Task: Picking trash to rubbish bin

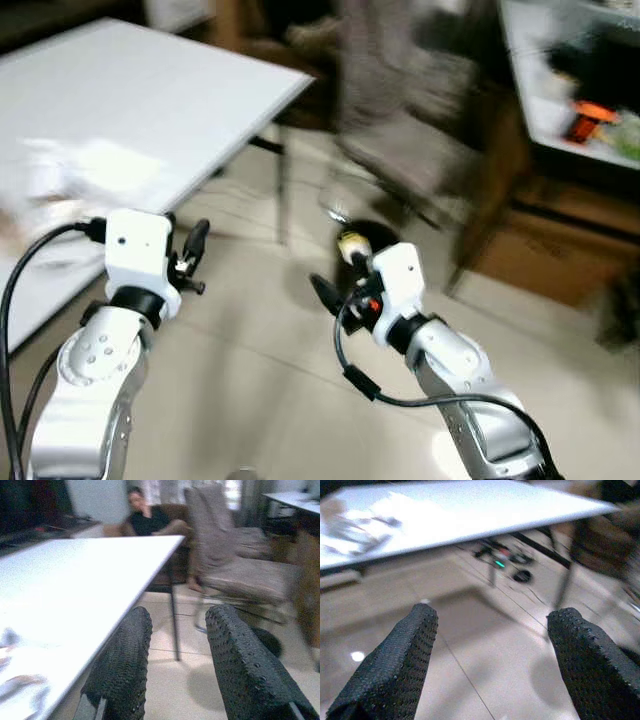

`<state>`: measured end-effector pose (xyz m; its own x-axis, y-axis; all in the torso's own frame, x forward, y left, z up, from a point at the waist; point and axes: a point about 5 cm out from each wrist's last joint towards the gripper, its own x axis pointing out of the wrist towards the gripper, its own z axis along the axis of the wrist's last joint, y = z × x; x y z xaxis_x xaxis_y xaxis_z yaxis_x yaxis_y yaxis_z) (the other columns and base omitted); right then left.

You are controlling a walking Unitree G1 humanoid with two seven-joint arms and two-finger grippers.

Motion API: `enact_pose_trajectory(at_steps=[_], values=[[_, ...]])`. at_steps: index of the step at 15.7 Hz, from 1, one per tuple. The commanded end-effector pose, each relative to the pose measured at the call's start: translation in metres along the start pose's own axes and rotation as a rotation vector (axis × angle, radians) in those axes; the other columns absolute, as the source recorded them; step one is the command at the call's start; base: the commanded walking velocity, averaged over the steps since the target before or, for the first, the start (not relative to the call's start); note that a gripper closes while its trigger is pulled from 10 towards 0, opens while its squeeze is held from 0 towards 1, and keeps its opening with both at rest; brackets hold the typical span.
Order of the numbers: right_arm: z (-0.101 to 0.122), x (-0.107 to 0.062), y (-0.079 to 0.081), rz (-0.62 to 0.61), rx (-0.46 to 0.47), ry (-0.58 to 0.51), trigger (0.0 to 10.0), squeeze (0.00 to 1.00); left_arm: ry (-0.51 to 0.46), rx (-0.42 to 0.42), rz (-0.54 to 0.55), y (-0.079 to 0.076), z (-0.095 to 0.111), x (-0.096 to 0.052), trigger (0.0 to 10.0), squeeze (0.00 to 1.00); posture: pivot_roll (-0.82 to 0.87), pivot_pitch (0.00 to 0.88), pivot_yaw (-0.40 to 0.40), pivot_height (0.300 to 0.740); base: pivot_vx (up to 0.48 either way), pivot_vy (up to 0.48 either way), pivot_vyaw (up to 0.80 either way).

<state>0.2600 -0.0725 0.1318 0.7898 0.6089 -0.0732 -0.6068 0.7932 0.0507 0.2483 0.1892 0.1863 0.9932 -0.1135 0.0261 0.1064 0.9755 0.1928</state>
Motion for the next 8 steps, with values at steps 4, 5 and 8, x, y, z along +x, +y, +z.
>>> enact_pose_trajectory(at_steps=[4, 5, 8], values=[[0.0008, 0.0013, -0.0006, 0.042, -0.017, -0.001, 10.0, 0.0, -0.03, 0.022, 0.015, 0.0007, 0.0093, -0.002, 10.0, 0.0, 0.04, 0.049, -0.071, 0.74, 0.346, 0.0, 0.8], [0.0004, 0.0021, 0.0005, 0.053, -0.017, 0.0, 10.0, 0.0, -0.031, 0.025, 0.02, 0.0014, 0.0097, -0.0026, 10.0, 0.0, 0.04, 0.048, -0.076, 0.74, 0.364, 0.0, 0.8], [-0.0004, 0.0076, 0.0026, 0.076, -0.022, -0.001, 10.0, 0.0, -0.016, 0.041, 0.04, 0.004, 0.0085, -0.0072, 10.0, 0.0, 0.06, 0.05, -0.086, 0.74, 0.369, 0.0, 0.8]])
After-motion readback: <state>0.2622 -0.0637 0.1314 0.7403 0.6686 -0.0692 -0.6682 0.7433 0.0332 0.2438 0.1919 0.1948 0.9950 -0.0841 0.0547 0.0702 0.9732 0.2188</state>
